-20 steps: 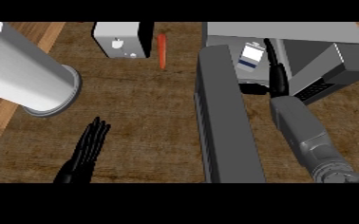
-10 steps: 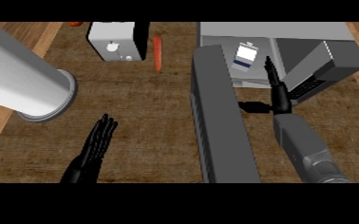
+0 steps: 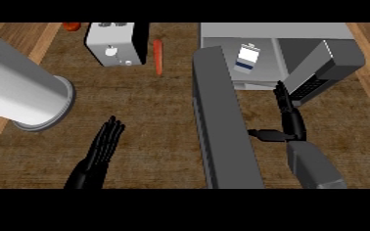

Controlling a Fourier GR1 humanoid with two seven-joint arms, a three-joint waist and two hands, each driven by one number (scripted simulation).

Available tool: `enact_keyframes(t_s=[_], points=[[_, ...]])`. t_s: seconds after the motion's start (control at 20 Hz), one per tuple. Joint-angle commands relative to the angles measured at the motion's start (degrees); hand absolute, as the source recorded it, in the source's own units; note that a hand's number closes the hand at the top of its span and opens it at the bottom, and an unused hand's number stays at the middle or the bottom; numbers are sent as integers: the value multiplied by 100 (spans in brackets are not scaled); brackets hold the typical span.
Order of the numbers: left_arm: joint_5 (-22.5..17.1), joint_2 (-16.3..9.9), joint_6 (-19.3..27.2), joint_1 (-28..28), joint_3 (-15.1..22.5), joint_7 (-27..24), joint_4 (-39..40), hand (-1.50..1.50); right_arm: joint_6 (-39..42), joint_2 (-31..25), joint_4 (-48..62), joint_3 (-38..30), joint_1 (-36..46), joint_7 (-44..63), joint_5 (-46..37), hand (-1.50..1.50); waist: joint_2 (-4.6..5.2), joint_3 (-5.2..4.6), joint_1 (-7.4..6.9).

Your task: Pick up the milk, place it into the microwave and close the microwave

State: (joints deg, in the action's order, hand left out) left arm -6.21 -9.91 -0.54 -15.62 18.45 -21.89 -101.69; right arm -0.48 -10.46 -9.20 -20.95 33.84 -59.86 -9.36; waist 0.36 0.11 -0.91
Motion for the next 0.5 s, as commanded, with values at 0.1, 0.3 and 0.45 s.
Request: enact_keyframes(t_s=[0.1,0.3,0.45], points=[[-180,-65,-437,277,110,169,254,-150,1476,-165,-271,-30,-634,-609,237,-150,-35,-9,128],[345,-98,-240,228,389,405,294,150,1730,-111,-738,26,-916,-606,379,-150,-57,-11,142],[725,-18,-87,508,566,624,416,150,1742,28,-1103,126,-1358,-724,441,-150,-62,-12,186]])
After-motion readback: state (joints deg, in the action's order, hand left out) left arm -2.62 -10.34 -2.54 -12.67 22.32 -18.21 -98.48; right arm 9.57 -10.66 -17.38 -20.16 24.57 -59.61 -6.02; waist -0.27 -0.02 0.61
